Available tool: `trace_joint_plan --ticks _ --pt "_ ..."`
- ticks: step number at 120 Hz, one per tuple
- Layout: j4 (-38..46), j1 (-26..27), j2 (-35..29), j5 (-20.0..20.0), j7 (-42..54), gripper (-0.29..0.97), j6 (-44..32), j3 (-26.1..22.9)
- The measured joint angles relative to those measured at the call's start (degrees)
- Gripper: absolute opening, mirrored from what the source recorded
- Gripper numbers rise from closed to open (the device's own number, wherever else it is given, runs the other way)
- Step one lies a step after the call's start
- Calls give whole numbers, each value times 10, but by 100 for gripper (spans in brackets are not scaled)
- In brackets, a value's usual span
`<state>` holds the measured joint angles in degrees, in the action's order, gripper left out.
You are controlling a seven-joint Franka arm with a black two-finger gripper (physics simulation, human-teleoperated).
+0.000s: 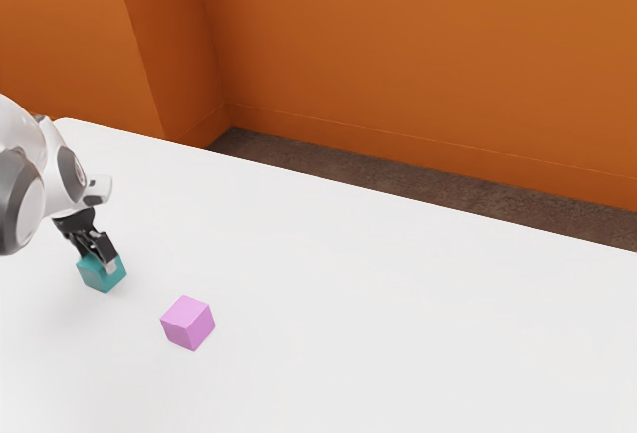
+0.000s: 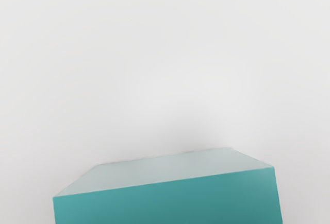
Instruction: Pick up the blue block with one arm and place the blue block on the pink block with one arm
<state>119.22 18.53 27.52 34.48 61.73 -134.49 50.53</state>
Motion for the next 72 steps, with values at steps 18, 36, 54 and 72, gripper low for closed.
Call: trace_joint_plan --ticks 18,36,54,72 --pt "0 2 0 2 -2 66 0 0" --pt "0 0 0 4 -4 66 3 0" --pt "0 0 0 4 -6 66 7 0" --pt "0 3 0 4 -7 55 9 0"
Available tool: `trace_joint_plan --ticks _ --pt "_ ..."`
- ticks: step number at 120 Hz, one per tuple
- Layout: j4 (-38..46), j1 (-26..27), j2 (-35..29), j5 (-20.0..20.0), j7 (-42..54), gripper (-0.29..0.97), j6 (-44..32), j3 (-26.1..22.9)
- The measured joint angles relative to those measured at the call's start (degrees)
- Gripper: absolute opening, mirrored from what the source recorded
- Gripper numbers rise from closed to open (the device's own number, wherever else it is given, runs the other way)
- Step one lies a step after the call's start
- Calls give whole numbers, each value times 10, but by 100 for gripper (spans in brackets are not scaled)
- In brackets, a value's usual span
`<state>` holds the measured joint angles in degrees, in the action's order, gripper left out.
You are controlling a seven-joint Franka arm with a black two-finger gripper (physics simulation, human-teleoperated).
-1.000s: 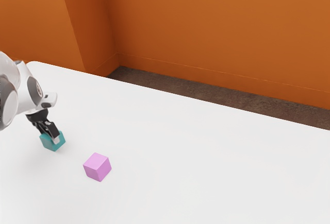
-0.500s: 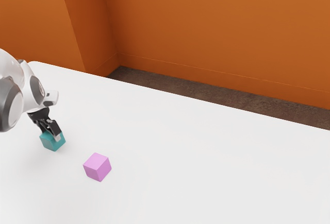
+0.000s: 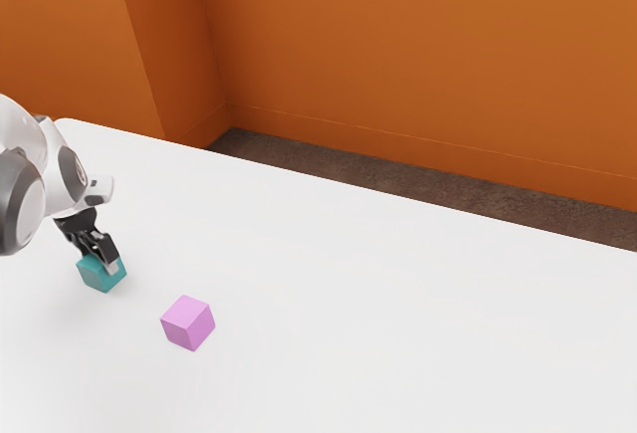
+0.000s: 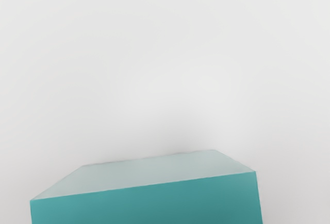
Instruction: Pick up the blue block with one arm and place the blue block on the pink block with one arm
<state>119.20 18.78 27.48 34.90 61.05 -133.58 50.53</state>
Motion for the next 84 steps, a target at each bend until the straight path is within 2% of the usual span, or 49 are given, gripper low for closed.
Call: trace_joint_plan --ticks 12,35,66,84 --pt "0 1 0 -1 0 44 0 0" --pt "1 -2 0 -3 -3 34 -2 0" --pt "2 4 -22 -8 -7 31 -3 11" --pt "9 35 -55 -11 -10 31 13 36"
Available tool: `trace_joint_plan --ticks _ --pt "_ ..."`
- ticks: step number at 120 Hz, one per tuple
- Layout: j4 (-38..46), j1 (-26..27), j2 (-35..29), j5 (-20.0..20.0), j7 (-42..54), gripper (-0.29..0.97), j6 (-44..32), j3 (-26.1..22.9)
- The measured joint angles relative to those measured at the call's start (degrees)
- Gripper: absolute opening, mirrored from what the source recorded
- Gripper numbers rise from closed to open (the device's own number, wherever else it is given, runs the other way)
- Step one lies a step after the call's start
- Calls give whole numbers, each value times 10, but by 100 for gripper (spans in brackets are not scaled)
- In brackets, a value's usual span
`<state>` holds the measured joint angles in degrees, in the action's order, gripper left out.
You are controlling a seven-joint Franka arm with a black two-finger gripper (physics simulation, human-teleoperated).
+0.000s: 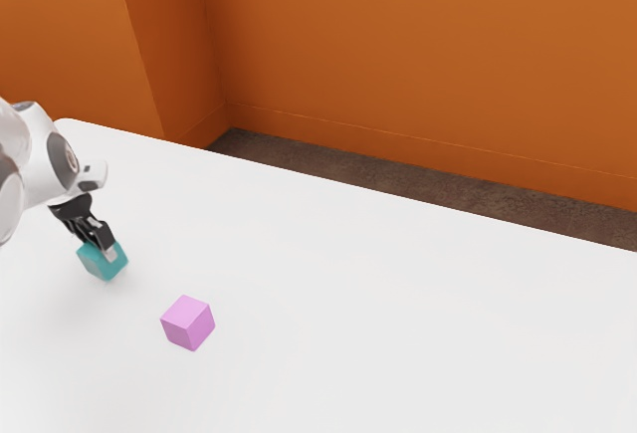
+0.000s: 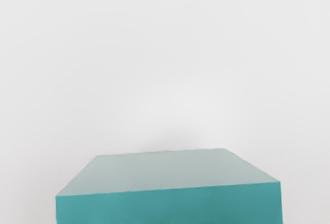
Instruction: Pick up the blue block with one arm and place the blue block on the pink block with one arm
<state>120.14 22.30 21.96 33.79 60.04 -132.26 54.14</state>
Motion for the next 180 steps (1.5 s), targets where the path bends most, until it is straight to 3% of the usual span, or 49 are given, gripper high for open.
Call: trace_joint_plan --ticks 29,55,120,180 --pt "17 84 -89 -44 -38 32 68 29" --pt "31 182 -139 -139 -156 32 109 33" --pt "89 276 -203 -268 -478 31 79 33" --pt "134 301 -279 -346 -532 31 73 28"
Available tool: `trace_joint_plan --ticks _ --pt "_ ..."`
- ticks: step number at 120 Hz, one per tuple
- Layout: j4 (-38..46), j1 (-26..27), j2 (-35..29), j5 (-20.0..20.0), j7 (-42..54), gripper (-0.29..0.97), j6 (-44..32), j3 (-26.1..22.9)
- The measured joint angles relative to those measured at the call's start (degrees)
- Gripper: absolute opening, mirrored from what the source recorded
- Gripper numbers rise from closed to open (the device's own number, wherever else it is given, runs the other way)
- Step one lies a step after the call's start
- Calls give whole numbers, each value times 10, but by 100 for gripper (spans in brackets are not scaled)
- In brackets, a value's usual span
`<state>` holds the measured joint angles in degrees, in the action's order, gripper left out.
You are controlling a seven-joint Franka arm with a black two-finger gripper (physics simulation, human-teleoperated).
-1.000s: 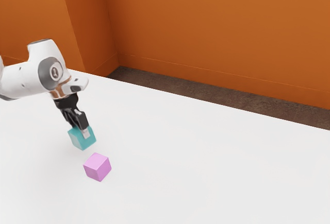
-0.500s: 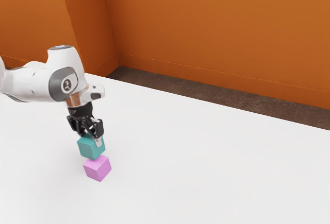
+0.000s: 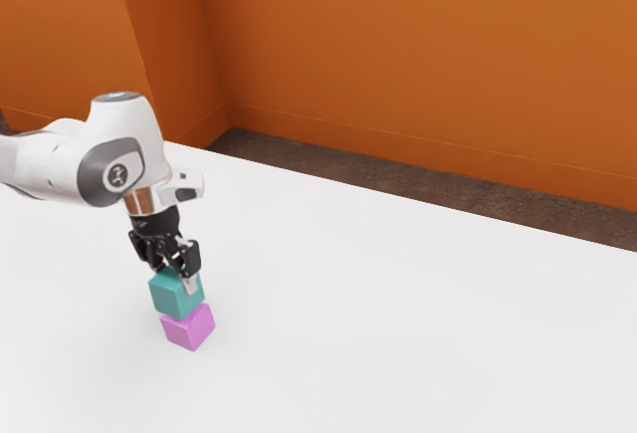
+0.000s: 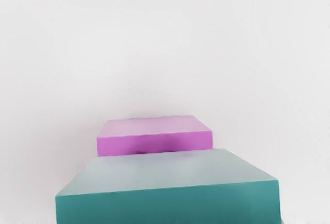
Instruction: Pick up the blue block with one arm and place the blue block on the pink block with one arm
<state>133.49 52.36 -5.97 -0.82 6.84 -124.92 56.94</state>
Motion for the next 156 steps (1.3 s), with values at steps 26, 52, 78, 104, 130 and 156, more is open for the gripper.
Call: trace_joint_plan --ticks 26,52,78,104,130,156 --pt "5 -1 1 -8 -5 31 -2 -2" --pt "3 2 11 -7 -11 31 -31 -3" --pt "5 6 12 -4 -16 31 -43 -3" --pt "16 3 6 -4 -20 30 -43 -2" --pt "21 -1 0 -5 -24 27 -43 -1" --pt "21 0 1 -1 -23 38 -43 -1"
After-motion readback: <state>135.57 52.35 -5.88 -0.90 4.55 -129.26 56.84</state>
